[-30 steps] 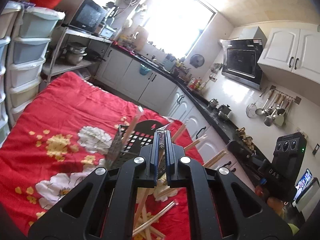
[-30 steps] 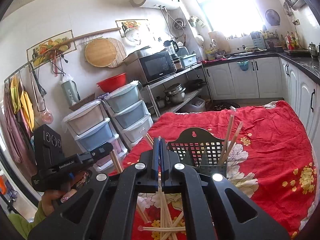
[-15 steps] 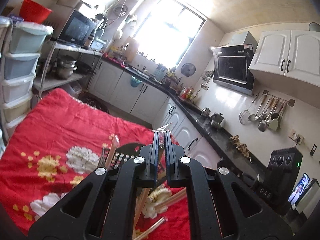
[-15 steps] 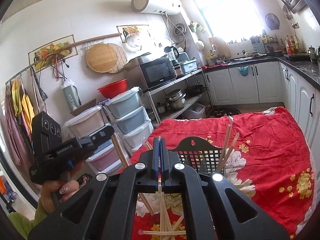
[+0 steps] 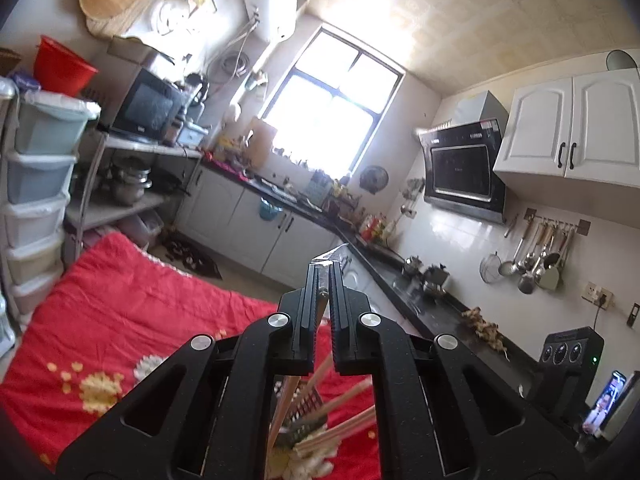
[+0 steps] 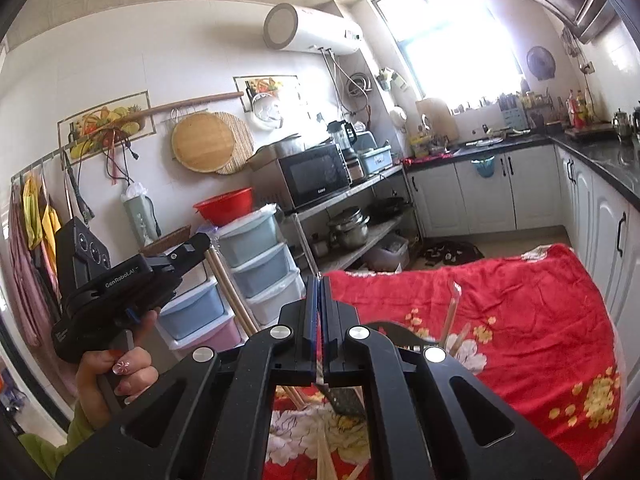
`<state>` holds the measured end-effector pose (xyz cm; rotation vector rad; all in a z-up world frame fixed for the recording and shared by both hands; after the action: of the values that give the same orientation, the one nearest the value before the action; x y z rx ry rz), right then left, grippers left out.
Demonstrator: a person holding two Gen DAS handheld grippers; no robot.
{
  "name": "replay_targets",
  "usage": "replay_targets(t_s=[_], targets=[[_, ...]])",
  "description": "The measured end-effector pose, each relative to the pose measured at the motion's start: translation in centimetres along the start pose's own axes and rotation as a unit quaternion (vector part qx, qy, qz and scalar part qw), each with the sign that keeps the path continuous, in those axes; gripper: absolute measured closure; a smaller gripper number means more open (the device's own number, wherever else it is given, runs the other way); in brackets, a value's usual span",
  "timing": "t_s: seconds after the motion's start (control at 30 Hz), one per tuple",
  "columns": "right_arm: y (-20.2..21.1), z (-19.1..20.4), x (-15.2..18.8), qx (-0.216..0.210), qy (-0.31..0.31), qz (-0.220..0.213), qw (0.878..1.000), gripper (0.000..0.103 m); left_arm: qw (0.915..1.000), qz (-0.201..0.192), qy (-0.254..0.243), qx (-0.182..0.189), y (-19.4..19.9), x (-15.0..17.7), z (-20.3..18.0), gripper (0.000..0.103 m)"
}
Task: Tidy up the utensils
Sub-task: 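Lift the held chopsticks upright and carry both tools over the mesh caddy, then lower the right tool's chopstick into the caddy and open while the left tool releases its own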
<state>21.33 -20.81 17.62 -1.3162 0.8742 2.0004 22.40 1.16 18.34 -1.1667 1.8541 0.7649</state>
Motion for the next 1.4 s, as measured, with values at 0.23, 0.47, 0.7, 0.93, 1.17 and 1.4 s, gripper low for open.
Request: replay_targets(t_s=[0.23,0.47,0.7,0.93,1.17,1.4], targets=[[-0.1,-0.1,-2.3,0.006,0.008,-0.022,1.000,0.101,0.9992,-0.036,-0.016,-0.005,-0.5,-2.5,-1.2,0.100],[0.0,-0.3,-4.5,0.005,0.013,-0.054,0.998,0.101,0.9973,-0.061,-0.036,-0.018,-1.8,-3.8,-1.8,0.100],[-1.4,-1.1,-4.8,0.001,0.009,-0.057,0.998,0.101,0.9962,-0.073,-0.043,-0.022,-3.3,-3.5,-0.8,0.100],[-3.0,-3.1,-3.6,0.010,-0.011,-0.042,0.999,0.101,0.9946,-0.071,-0.060,-0.046,-4.7,-1.4,0.8,0.100],[-4.5,-4.7,-2.2,0.015,-0.030,-0.026,0.999,0.101,0.9955,-0.050,-0.061,-0.053,-5.4,0.9,2.2,0.100],[-5.8,-5.3,-0.3,0.027,-0.034,-0.008,0.999,0.101,0.9961,-0.021,-0.059,-0.063,-6.2,3.2,3.4,0.100]])
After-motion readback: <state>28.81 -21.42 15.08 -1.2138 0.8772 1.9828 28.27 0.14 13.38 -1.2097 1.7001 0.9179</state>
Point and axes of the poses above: each gripper's, at about its wrist camera, not at the fingertips, and y roughly against the way its jaws point, z to its left, x to its underside, the point moved 7 cm from there along -y, roughly the way its jaws point, and after that the axes turned 2 degrees about y, right-handed, at the moved point
